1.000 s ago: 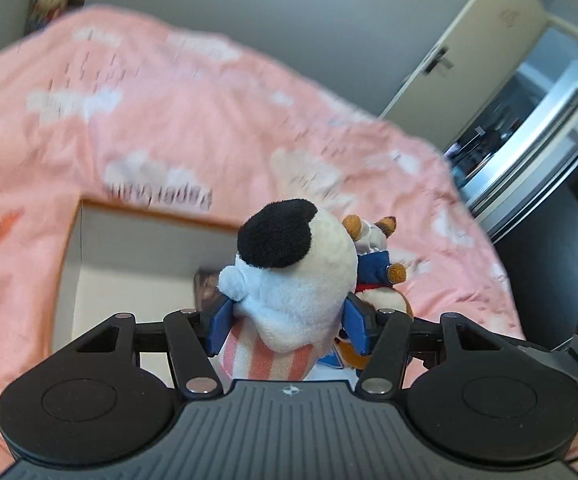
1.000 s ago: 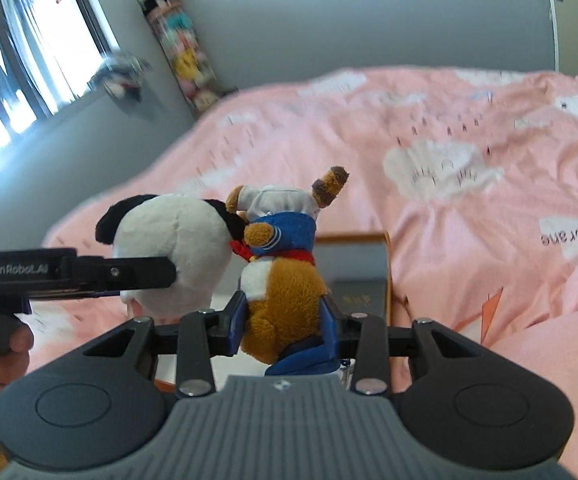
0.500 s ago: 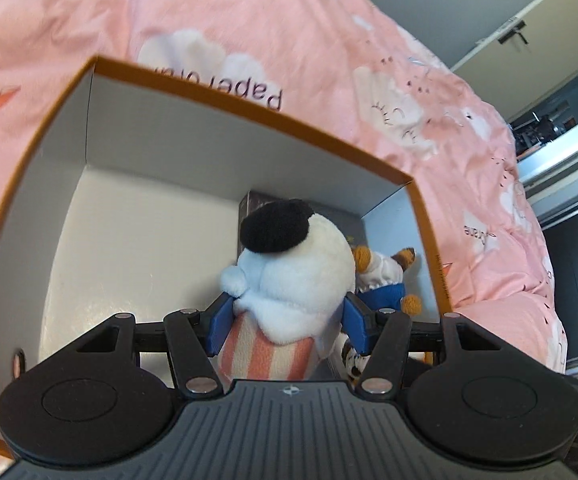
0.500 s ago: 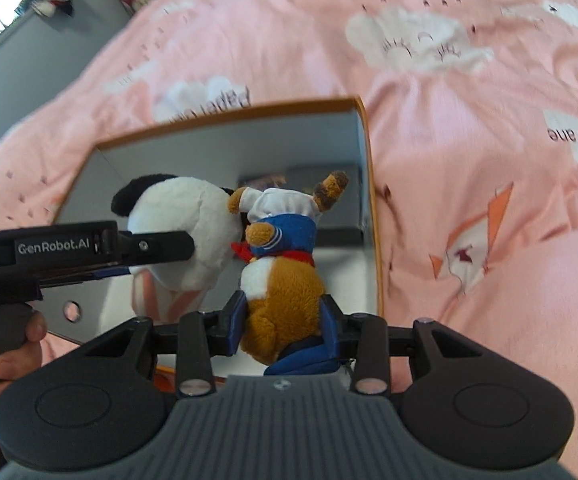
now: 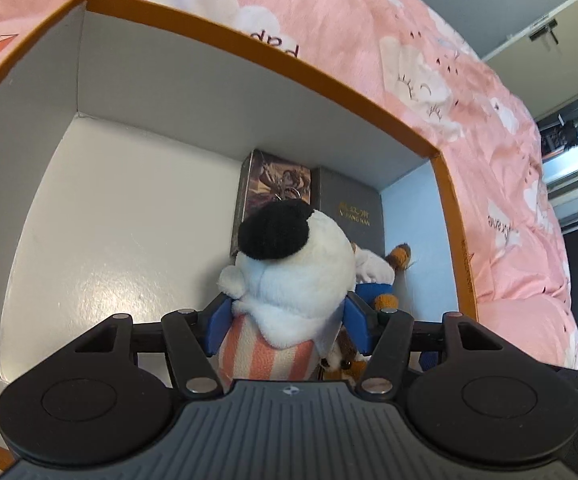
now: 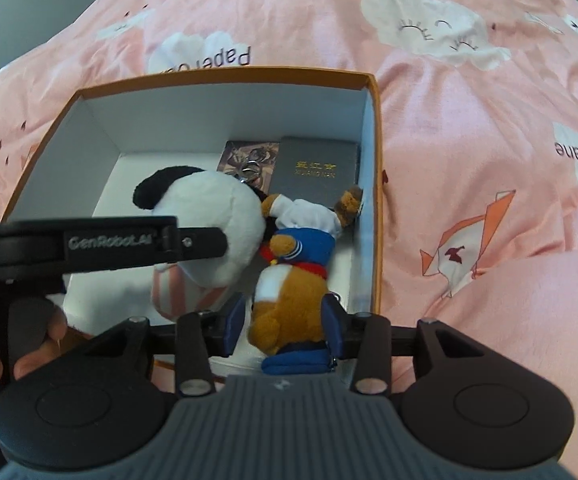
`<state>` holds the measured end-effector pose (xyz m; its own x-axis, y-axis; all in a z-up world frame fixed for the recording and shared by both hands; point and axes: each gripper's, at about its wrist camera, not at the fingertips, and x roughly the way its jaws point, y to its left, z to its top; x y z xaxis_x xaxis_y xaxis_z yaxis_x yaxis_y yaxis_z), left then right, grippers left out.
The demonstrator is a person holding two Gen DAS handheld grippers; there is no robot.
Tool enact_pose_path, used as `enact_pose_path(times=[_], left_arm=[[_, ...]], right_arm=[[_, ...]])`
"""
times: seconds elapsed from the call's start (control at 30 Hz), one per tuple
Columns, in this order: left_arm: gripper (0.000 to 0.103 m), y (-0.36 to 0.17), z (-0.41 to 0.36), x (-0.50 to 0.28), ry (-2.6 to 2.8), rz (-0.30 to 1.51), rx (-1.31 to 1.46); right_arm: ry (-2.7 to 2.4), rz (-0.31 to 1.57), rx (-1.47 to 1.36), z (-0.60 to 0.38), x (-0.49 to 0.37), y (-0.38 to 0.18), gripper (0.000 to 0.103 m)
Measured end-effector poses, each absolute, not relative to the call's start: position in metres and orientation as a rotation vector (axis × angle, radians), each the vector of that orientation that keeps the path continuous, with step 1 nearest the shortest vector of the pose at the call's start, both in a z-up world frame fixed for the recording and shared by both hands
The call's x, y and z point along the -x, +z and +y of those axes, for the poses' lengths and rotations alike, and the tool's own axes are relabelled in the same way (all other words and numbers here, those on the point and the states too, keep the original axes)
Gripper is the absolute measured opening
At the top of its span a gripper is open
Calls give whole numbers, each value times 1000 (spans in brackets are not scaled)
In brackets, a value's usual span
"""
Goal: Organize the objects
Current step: 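Carry both plush toys over the orange box and lower them inside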
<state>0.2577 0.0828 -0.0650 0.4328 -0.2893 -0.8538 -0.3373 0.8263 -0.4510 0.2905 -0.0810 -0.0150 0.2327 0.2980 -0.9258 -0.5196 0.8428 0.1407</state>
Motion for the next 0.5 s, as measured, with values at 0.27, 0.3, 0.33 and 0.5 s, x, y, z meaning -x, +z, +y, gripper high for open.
enact_pose_path(times=[0.27,0.3,0.33,0.5], left_arm=[[68,-61,85,-254,-55,1237,544],[68,-60,86,-253,-59,1238,539],[68,-61,86,-252,-65,1237,535],[66,-72,89,-251,-21,1240,665]], right_arm=[[666,1110,258,-95,-280,4,43],[677,1091,278,-95,-277,5,42],[684,1069,301,-95,-274,6,40],[718,1032,363,-94,-265,3,33]])
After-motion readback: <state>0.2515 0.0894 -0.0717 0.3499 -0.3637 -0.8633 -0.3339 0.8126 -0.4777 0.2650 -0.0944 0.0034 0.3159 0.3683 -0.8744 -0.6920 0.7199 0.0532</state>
